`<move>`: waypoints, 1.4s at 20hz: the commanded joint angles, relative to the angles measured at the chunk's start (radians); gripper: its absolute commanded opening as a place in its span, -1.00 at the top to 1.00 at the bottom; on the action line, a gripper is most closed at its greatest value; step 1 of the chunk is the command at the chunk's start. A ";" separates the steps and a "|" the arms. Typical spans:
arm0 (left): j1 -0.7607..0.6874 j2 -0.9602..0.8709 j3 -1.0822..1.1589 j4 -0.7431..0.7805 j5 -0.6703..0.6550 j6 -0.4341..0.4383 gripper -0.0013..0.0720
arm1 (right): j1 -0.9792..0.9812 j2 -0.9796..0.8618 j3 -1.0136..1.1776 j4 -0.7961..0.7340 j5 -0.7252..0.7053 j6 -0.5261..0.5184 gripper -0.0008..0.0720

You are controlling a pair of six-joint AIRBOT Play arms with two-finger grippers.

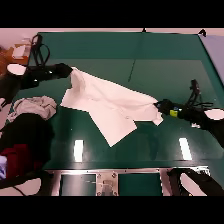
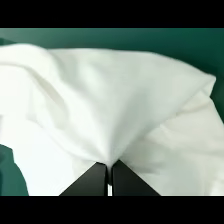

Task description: Fold the shirts.

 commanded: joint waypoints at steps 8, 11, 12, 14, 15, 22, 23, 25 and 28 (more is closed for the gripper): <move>0.166 -0.013 0.254 0.261 -0.682 -0.379 -0.88 | -0.272 -0.105 0.174 -0.185 0.331 -0.020 0.12; 0.142 0.048 0.137 0.321 -0.790 -0.457 -0.88 | -0.448 -0.093 0.162 -0.184 0.353 -0.011 0.22; 0.112 0.068 0.073 0.319 -0.768 -0.462 -0.88 | -0.486 -0.093 0.153 -0.178 0.344 -0.008 0.22; 0.013 0.087 -0.072 0.317 -0.688 -0.472 -0.77 | -0.509 -0.093 0.129 -0.152 0.310 -0.008 0.23; -0.047 0.085 -0.138 0.314 -0.626 -0.488 -0.77 | -0.507 -0.093 0.115 -0.150 0.296 -0.008 0.23; -0.301 0.084 -0.402 0.247 -0.241 -0.587 -0.77 | -0.507 -0.096 0.033 -0.147 0.211 -0.010 0.36; -0.307 0.084 -0.406 0.239 -0.197 -0.590 -0.77 | -0.507 -0.098 0.032 -0.140 0.199 -0.010 0.36; -0.312 0.067 -0.406 0.173 -0.115 -0.584 -0.77 | -0.507 -0.106 0.031 -0.129 0.187 -0.010 0.36; -0.312 -0.029 -0.406 -0.051 -0.097 -0.460 -0.77 | -0.507 -0.124 0.032 -0.123 0.186 -0.010 0.36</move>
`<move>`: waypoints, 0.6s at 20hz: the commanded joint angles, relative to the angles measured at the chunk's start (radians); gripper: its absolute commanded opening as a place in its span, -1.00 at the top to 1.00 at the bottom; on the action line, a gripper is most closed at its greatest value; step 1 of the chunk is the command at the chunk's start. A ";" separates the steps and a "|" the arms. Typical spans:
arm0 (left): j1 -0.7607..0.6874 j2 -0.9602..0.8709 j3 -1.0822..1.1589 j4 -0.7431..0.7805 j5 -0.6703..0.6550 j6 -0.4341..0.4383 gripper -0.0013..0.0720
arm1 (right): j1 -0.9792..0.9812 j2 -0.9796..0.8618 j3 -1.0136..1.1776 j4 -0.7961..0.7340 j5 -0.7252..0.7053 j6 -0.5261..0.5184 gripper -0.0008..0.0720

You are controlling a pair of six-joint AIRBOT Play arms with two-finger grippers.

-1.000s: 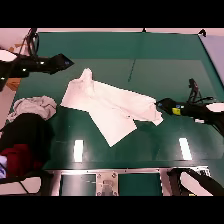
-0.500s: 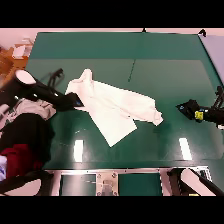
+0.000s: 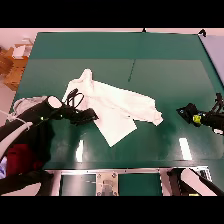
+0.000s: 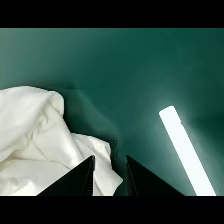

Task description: Fold the shirts.

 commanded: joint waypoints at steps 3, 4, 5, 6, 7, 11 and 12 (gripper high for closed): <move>-0.013 -0.098 -0.011 -0.349 0.111 0.252 -0.16 | 0.000 -0.032 -0.004 0.009 -0.014 0.000 0.35; -0.012 -0.098 -0.009 -0.349 0.127 0.251 -0.15 | 0.000 -0.035 -0.004 0.009 -0.014 0.000 0.35; -0.009 -0.098 -0.008 -0.349 0.128 0.251 0.46 | 0.000 -0.039 -0.004 0.009 -0.014 0.000 0.17; -0.009 -0.098 -0.003 -0.348 0.111 0.254 0.88 | 0.000 -0.045 -0.004 0.008 -0.013 0.000 0.06; -0.009 -0.097 0.007 -0.348 0.083 0.273 0.90 | 0.000 -0.055 -0.004 0.009 -0.012 0.000 0.06; -0.008 -0.069 0.089 -0.255 -0.127 0.301 0.90 | 0.067 -0.150 -0.004 0.032 -0.006 -0.001 0.06; 0.002 -0.051 0.114 -0.200 -0.181 0.288 0.90 | 0.105 -0.181 -0.004 0.031 -0.006 -0.001 0.07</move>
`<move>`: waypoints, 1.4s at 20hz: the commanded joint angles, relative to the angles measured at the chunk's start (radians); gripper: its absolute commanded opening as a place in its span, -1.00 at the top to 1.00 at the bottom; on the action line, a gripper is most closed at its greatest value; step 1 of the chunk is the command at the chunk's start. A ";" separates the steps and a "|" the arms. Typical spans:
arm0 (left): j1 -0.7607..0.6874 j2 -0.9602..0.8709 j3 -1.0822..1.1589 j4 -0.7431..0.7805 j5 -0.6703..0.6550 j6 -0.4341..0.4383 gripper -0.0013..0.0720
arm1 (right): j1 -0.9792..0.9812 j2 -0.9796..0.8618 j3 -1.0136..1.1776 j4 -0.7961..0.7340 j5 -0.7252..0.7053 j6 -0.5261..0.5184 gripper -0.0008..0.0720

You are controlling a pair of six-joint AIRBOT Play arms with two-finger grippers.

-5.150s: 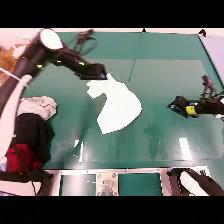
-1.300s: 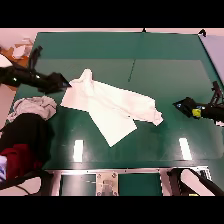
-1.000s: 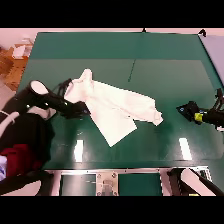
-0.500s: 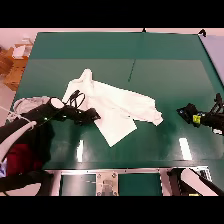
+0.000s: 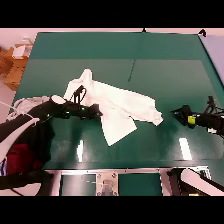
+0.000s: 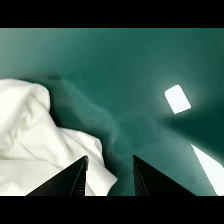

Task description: Fold the shirts.

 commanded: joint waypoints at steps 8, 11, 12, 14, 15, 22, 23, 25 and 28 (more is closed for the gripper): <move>0.317 0.175 0.176 0.155 -0.383 -0.037 0.90 | 0.156 -0.171 0.000 0.014 0.045 0.000 0.09; 0.361 0.174 0.176 0.158 -0.384 -0.035 0.90 | 0.156 -0.171 0.000 0.013 0.101 0.000 0.09; 0.361 0.174 0.176 0.162 -0.381 -0.032 0.90 | 0.156 -0.171 0.000 0.013 0.116 0.000 0.09; 0.361 0.174 0.176 0.163 -0.382 -0.030 0.90 | 0.156 -0.171 0.000 0.009 0.166 0.000 0.09; 0.361 0.174 0.176 0.164 -0.380 -0.025 0.90 | 0.156 -0.171 0.000 0.001 0.190 0.000 0.09; 0.361 0.174 0.178 0.161 -0.372 -0.022 0.90 | 0.156 -0.171 -0.015 -0.008 0.197 -0.007 0.94; 0.361 0.174 0.192 0.154 -0.373 -0.007 0.90 | 0.156 -0.171 0.003 0.015 0.190 -0.012 0.94; 0.361 0.181 0.269 0.131 -0.394 0.002 0.90 | 0.156 -0.158 0.087 0.102 0.240 -0.012 0.94; 0.361 0.231 0.522 0.124 -0.420 0.000 0.90 | 0.154 -0.051 0.332 0.271 0.355 -0.002 0.94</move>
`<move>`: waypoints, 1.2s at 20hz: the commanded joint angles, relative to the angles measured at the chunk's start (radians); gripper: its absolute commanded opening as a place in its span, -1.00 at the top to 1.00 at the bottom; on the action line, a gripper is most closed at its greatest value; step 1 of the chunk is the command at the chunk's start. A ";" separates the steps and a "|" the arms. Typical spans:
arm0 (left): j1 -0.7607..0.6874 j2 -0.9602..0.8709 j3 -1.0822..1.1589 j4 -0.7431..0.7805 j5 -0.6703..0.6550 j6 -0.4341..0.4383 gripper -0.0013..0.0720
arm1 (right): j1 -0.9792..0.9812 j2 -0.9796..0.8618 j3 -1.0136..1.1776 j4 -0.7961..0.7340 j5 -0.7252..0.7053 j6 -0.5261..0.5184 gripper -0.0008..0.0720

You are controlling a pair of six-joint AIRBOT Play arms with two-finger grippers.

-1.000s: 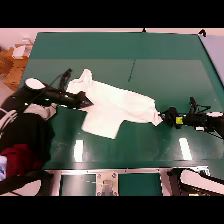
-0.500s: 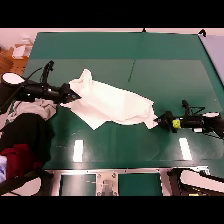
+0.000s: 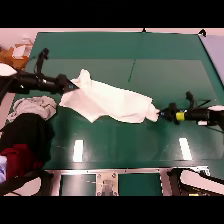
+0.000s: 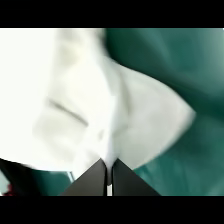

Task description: Fold the shirts.

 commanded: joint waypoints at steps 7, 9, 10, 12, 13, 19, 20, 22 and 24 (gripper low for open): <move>0.001 0.153 1.007 -0.030 0.212 0.073 0.90 | -0.133 0.354 1.016 0.230 -0.069 0.062 0.94; 0.001 0.236 1.040 0.000 0.328 0.111 0.90 | -0.212 0.428 1.138 0.203 -0.093 0.061 0.94; 0.001 0.278 1.030 0.073 0.367 0.110 0.90 | -0.251 0.467 1.165 0.163 -0.105 0.062 0.94; 0.001 0.344 0.981 0.238 0.382 0.063 0.90 | -0.301 0.549 1.172 0.018 -0.114 0.085 0.94; 0.001 0.365 0.949 0.318 0.370 0.025 0.90 | -0.301 0.577 1.168 -0.079 -0.112 0.129 0.94; 0.000 0.330 0.650 0.526 0.280 -0.141 0.90 | -0.248 0.607 0.875 -0.234 -0.061 0.189 0.94; 0.001 0.305 0.579 0.510 0.277 -0.139 0.90 | -0.226 0.604 0.748 -0.219 -0.062 0.189 0.94; 0.000 0.219 0.415 0.462 0.275 -0.113 0.90 | -0.190 0.595 0.473 -0.219 -0.069 0.181 0.94; -0.006 0.100 0.255 0.326 0.296 -0.002 0.90 | -0.147 0.570 0.145 -0.219 -0.156 0.145 0.94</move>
